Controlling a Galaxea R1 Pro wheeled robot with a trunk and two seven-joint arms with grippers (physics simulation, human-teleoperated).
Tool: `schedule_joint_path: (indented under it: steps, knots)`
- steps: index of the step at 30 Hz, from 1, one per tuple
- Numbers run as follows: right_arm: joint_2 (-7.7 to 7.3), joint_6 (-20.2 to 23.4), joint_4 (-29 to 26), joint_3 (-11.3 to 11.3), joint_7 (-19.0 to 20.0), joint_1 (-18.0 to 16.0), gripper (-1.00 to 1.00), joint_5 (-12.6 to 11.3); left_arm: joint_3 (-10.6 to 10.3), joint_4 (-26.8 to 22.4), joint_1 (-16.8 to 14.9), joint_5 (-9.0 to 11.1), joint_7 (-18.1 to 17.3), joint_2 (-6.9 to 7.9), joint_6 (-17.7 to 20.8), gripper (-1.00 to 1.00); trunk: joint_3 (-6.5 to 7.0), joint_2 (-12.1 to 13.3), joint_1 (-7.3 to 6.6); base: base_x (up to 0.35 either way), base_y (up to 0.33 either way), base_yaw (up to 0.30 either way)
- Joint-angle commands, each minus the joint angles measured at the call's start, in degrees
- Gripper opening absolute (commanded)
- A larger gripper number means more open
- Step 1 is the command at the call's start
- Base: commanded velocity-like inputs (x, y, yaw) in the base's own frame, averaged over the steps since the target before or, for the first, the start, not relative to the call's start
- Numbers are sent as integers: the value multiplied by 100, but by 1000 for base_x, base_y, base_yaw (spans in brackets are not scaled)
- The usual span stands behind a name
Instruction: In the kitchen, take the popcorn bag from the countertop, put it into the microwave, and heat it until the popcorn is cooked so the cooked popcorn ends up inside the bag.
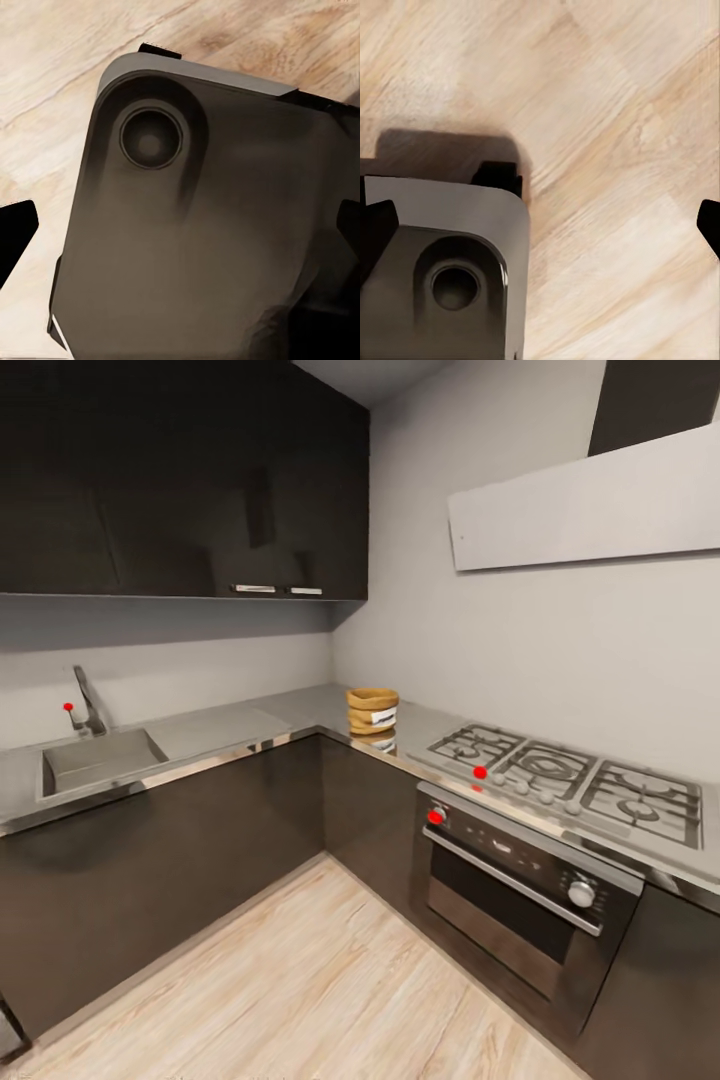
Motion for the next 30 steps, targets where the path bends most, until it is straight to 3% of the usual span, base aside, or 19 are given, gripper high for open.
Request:
schedule_joint_path:
  steps: [1, 5, 13, 30]
  knots:
    - [-2, 7, 7, -14, 13, -9, 100, 111, 37, -5, 1, 11, -1, -1, -10, 100, -5, -3, 0, 0, 0, 273]
    - [6, 7, 7, -17, 11, -11, 100, 327, 37, -5, 1, 22, -1, -1, -10, 100, -5, -3, 0, 0, 0, 273]
    - [-1, 1, 7, -24, 10, -14, 100, 347, -11, -11, 1, 5, -1, -1, -5, 100, -5, -3, 0, 27, 0, 209]
    - [-2, 0, 7, -26, 20, -12, 100, 357, 11, -5, 1, 25, -1, 5, 51, 100, -5, -3, 0, 309, 0, 4]
